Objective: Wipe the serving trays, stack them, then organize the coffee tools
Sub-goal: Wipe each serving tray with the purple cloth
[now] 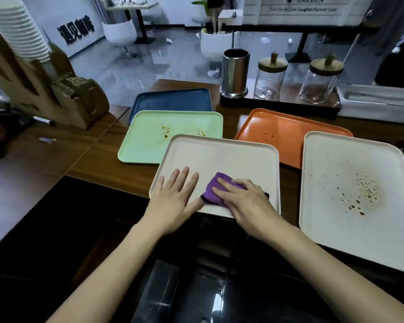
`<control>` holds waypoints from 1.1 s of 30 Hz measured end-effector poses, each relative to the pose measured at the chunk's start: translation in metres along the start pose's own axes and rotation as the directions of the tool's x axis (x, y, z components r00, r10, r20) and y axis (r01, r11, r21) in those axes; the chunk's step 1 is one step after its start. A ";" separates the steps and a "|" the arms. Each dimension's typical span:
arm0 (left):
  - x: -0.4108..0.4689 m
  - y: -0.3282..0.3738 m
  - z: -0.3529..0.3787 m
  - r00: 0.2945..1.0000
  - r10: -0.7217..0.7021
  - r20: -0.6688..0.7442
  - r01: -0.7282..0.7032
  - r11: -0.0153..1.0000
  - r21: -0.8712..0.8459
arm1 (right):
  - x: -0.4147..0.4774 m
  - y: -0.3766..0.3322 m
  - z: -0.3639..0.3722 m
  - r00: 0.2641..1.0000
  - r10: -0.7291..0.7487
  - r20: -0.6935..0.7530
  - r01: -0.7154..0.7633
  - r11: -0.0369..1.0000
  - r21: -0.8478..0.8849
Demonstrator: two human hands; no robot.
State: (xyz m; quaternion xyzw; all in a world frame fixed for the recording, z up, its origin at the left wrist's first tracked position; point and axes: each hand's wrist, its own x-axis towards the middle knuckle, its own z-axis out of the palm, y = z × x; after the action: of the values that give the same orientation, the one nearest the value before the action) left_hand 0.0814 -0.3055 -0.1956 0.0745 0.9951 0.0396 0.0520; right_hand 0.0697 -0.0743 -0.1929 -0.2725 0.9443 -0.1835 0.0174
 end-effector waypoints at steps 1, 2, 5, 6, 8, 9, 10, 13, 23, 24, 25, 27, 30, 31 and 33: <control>0.001 -0.003 -0.003 1.000 0.014 0.002 -0.014 1.000 0.001 | 0.000 0.000 0.000 1.000 0.001 0.001 -0.001 1.000 -0.007; 0.002 -0.008 -0.005 1.000 0.021 -0.006 -0.021 1.000 0.018 | 0.001 0.000 -0.001 1.000 -0.002 -0.001 0.002 1.000 -0.012; 0.001 -0.027 -0.006 0.998 -0.029 -0.058 0.033 0.997 0.072 | 0.000 0.001 0.001 1.000 0.016 0.016 -0.015 0.999 -0.029; 0.000 -0.032 -0.005 0.997 -0.046 -0.063 0.049 0.997 0.057 | 0.000 0.000 0.001 1.000 0.019 0.011 -0.019 0.999 -0.027; 0.000 -0.035 -0.003 0.997 -0.051 -0.060 0.052 0.998 0.018 | 0.004 0.002 0.001 1.000 0.023 0.004 -0.023 0.999 -0.037; 0.001 -0.035 -0.003 0.997 -0.048 -0.057 0.048 0.999 0.004 | 0.010 0.005 0.000 0.999 0.040 0.004 -0.039 0.998 -0.057; 0.001 -0.034 -0.004 0.997 -0.042 -0.057 0.042 0.999 -0.008 | 0.020 0.010 -0.002 0.997 0.074 -0.016 -0.075 0.994 -0.077; 0.001 -0.033 -0.005 0.996 -0.035 -0.078 0.033 0.999 -0.030 | 0.053 0.029 -0.011 0.944 0.282 -0.173 -0.296 0.953 -0.061; 0.008 -0.036 0.004 0.995 -0.032 -0.094 0.033 0.999 0.000 | 0.065 -0.047 0.033 0.994 0.029 -0.108 -0.037 0.997 -0.073; 0.008 -0.036 0.004 0.995 -0.034 -0.089 0.034 0.999 -0.003 | 0.060 -0.041 0.029 0.994 0.023 -0.102 -0.028 0.998 -0.052; 0.008 -0.037 0.004 0.996 -0.035 -0.084 0.034 0.999 -0.004 | 0.055 -0.033 0.026 0.993 0.022 -0.115 -0.027 0.999 -0.047; 0.009 -0.038 0.005 0.997 -0.035 -0.074 0.035 0.999 -0.003 | 0.051 -0.011 0.015 0.985 0.061 -0.160 -0.072 0.995 -0.069; 0.008 -0.037 0.004 0.997 -0.042 -0.072 0.042 0.999 -0.001 | 0.057 0.013 -0.001 0.951 0.257 -0.174 -0.268 0.962 -0.043; 0.009 -0.036 0.004 0.997 -0.041 -0.071 0.041 0.999 0.003 | 0.060 0.012 -0.001 0.934 0.308 -0.178 -0.321 0.946 -0.046; 0.009 -0.036 0.004 0.997 -0.035 -0.068 0.036 0.999 0.018 | 0.066 -0.006 0.004 0.933 0.322 -0.163 -0.340 0.936 -0.094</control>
State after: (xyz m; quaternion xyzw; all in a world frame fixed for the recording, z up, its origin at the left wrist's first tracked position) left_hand 0.0678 -0.3390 -0.2040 0.0560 0.9978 0.0317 0.0182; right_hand 0.0168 -0.1149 -0.1903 -0.0959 0.9848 -0.1400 -0.0370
